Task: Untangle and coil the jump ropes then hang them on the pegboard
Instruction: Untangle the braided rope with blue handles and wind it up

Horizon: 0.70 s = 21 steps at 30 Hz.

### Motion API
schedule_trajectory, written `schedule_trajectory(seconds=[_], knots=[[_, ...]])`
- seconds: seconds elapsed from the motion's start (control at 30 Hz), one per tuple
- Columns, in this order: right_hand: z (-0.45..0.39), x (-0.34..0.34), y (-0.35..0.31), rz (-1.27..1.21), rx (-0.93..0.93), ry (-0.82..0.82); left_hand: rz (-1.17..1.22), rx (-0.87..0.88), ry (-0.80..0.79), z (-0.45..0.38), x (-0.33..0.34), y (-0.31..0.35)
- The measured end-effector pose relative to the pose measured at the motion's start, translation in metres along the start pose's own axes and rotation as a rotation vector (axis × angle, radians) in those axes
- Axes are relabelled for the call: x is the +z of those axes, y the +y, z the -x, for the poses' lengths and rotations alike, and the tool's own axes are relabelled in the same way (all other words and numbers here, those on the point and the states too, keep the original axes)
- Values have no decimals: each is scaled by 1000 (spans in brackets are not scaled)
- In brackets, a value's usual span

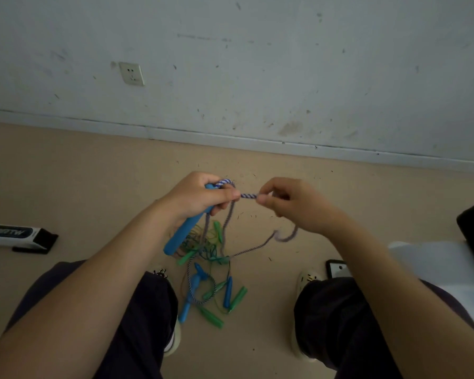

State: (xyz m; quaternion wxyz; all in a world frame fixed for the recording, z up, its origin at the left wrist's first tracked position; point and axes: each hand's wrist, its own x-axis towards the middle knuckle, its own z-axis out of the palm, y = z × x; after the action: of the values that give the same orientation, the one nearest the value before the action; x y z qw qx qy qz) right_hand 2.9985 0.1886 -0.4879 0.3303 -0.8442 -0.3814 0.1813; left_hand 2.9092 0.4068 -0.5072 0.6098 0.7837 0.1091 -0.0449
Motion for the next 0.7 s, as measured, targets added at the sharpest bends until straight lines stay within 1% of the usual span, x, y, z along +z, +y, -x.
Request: schedule_trajectory(seconds=[0.13,0.2,0.3,0.43,0.5,0.6,0.7], knots=[[-6,23,-10,-18,-39,-87,-5,0,-76,-1,15,2],[-7,21,-10,-29,-52,-80,-2,6,-77,-1,12,4],[-4,-1,-2,-47,-36,30,-19,8,-20,-1,-1,6],[-1,-31,17,-155,43,288,-13,-5,57,0,-16,5],[0,-33,19,-178,88,336,-11,-9,53,3,-14,5],[0,-21,8,-290,43,262,-2,-3,21,4,-5,6],[0,-5,-6,-264,-21,126,53,22,-2,3,5,9]])
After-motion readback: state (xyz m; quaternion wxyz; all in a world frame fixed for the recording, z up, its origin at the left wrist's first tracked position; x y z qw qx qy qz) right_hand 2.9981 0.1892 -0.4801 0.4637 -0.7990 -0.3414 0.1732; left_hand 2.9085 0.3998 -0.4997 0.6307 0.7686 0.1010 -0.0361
